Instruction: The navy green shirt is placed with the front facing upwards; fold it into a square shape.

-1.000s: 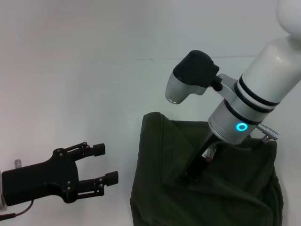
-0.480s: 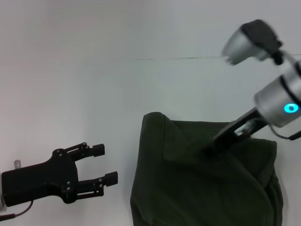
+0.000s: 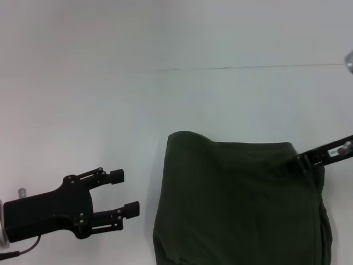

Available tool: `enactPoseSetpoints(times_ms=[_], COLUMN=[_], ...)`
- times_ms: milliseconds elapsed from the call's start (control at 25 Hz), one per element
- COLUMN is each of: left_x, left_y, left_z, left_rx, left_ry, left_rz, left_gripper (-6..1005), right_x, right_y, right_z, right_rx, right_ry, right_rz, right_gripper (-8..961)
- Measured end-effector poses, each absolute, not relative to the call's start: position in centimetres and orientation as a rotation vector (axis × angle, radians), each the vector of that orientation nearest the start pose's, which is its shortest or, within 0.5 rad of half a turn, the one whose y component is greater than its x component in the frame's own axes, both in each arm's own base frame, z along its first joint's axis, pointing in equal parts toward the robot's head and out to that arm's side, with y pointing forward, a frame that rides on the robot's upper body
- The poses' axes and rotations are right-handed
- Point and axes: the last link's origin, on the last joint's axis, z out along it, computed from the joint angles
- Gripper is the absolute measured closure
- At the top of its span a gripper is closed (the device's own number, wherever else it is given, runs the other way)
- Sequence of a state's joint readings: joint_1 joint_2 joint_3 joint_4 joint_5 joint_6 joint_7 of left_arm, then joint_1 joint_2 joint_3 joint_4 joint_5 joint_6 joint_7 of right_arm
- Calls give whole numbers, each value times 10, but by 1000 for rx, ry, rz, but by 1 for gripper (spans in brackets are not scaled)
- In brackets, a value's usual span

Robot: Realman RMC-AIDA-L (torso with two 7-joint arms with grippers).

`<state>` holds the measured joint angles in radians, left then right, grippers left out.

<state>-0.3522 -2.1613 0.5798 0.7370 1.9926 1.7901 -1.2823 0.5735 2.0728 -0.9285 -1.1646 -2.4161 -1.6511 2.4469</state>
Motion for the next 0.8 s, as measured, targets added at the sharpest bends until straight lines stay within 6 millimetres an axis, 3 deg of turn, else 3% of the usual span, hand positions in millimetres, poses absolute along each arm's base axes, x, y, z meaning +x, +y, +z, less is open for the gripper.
enactPoseSetpoints(times_ms=[240, 520, 800], left_x=[-278, -276, -275], left_y=[263, 263, 263], left_z=[-3, -8, -9], left_rx=[-2691, -2699, -2697], left_ry=[-633, -653, -665], left_rz=[-947, -969, -985], left_gripper=[152, 152, 151], right_x=[253, 261, 272], right_y=[352, 355, 354], right_z=[41, 39, 50], right_rx=[-2467, -2437, -2363], right_ry=[1469, 1483, 1526], right_rz=[105, 179, 306], right_gripper=[939, 939, 938])
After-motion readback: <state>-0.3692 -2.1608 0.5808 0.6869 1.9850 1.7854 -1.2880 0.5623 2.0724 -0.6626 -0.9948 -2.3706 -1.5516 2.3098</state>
